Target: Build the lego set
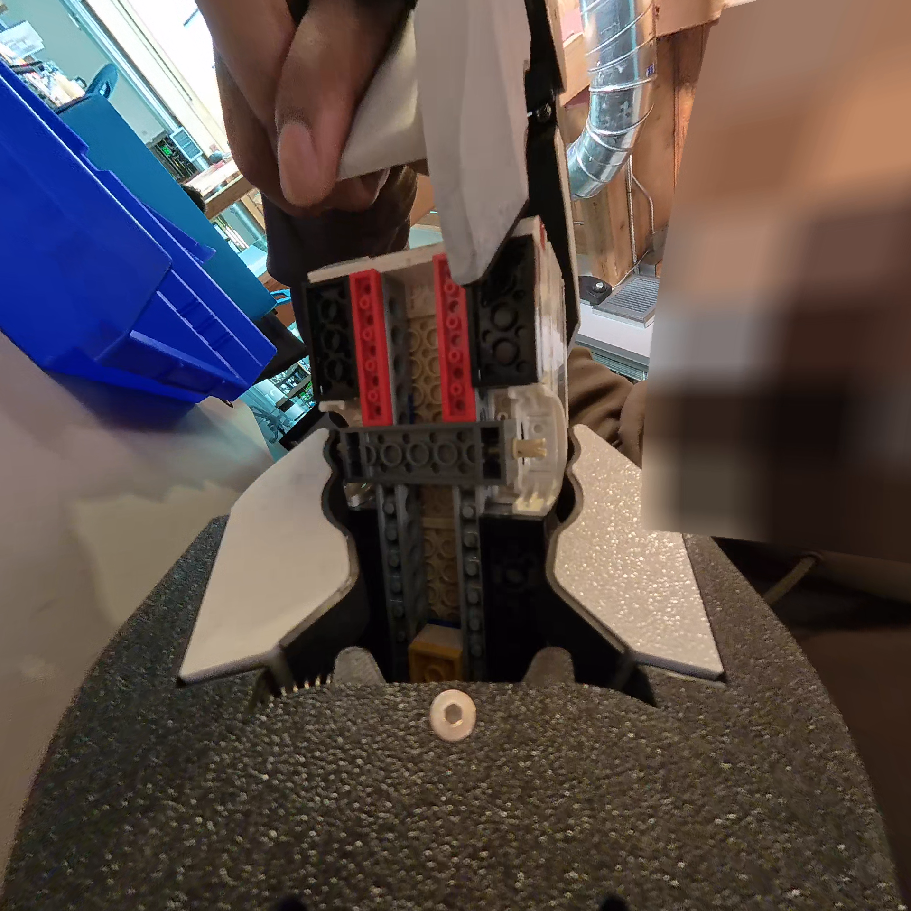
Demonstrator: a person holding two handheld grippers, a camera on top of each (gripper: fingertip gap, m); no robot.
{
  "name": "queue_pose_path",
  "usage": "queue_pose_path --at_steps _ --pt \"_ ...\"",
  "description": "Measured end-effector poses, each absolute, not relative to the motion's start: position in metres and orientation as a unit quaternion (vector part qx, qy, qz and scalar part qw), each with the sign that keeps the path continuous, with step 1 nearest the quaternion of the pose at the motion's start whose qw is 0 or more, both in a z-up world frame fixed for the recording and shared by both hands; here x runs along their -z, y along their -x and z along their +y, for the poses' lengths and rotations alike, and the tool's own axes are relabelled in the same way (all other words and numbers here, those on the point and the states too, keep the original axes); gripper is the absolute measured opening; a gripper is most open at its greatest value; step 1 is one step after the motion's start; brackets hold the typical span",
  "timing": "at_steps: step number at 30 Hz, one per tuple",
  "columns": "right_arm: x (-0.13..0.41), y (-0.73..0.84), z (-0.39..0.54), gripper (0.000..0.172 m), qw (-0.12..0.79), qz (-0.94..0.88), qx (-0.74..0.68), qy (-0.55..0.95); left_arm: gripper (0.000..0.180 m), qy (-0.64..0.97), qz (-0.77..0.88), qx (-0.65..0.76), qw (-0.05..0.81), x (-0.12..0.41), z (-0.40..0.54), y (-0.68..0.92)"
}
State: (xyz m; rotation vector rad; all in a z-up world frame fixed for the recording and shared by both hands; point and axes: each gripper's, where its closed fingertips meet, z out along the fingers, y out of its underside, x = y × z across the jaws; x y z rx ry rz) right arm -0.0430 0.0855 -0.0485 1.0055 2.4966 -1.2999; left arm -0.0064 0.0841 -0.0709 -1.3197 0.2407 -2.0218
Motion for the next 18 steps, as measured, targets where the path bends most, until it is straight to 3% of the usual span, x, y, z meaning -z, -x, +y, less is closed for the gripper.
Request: queue_pose_path --at_steps 18 --pt "0.0542 0.0406 0.0870 0.084 0.059 0.828 0.454 -0.323 0.085 0.533 0.091 0.767 0.345 0.0782 0.0854 0.0032"
